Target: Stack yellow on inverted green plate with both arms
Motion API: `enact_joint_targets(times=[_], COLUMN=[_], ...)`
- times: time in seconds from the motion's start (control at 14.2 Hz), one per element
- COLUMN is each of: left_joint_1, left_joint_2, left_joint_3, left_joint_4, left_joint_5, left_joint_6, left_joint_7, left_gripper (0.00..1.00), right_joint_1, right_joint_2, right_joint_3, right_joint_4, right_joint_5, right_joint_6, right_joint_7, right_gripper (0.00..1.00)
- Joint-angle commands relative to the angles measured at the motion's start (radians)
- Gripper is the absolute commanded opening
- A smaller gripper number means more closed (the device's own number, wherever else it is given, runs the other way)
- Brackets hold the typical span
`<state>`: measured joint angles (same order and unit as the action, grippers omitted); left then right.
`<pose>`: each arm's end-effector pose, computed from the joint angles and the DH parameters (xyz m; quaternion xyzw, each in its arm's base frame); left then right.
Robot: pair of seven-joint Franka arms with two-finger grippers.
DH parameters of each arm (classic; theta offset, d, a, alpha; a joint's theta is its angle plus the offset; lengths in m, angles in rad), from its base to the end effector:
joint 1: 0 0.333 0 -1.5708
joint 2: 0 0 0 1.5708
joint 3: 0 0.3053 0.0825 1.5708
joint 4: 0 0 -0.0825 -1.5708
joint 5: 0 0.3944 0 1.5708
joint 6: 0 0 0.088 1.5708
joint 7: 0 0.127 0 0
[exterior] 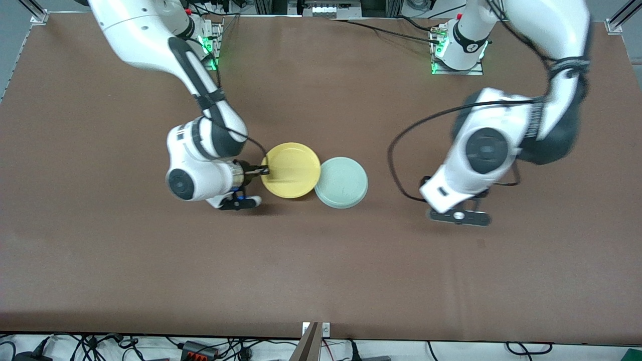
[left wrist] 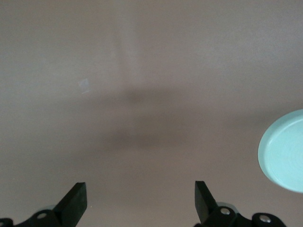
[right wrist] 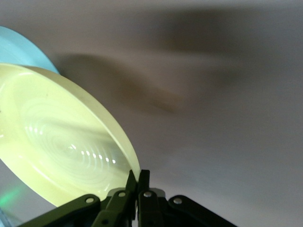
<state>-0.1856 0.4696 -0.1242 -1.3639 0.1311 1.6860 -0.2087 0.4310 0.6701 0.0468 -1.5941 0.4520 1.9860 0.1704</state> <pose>0.6583 -0.1808 0.4087 -0.9951 0.0579 0.0602 0.0532 0.5761 0.3350 0.1938 -0.9689 -0.0279 0.1938 0.1514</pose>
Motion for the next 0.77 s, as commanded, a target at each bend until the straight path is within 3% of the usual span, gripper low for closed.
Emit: enact_joint_targets(times=[0.0,0.28,0.42,0.7], left_joint_1=[0.052,0.118,0.117,0.118], left_joint_2=[-0.114,-0.248,-0.371,-0.462], left_joint_3=[-0.014,0.018,0.044,0.09], left_joint_4=[-0.041,-0.108,-0.216,-0.294], left_joint_5=[-0.044,-0.149,-0.151,-0.166], left_joint_6=[-0.058,-0.089,-0.075,-0.046], left_joint_7=[0.049,0.308,0.302,0.296], left_gripper=[1.0,1.0,1.0,1.0], right_joint_1=[0.073,0.126,0.127,0.146], right_joint_2=[0.048,0.088,0.097,0.102], right_joint_3=[-0.008,-0.008,-0.008,-0.008], right_joint_4=[0.01,0.016,0.016,0.019], right_joint_5=[0.051,0.172,0.197,0.249], right_joint_6=[0.095,0.2,0.208,0.221], right_joint_7=[0.079,0.098,0.098,0.098], right_gripper=[0.0,0.0,0.0,0.0])
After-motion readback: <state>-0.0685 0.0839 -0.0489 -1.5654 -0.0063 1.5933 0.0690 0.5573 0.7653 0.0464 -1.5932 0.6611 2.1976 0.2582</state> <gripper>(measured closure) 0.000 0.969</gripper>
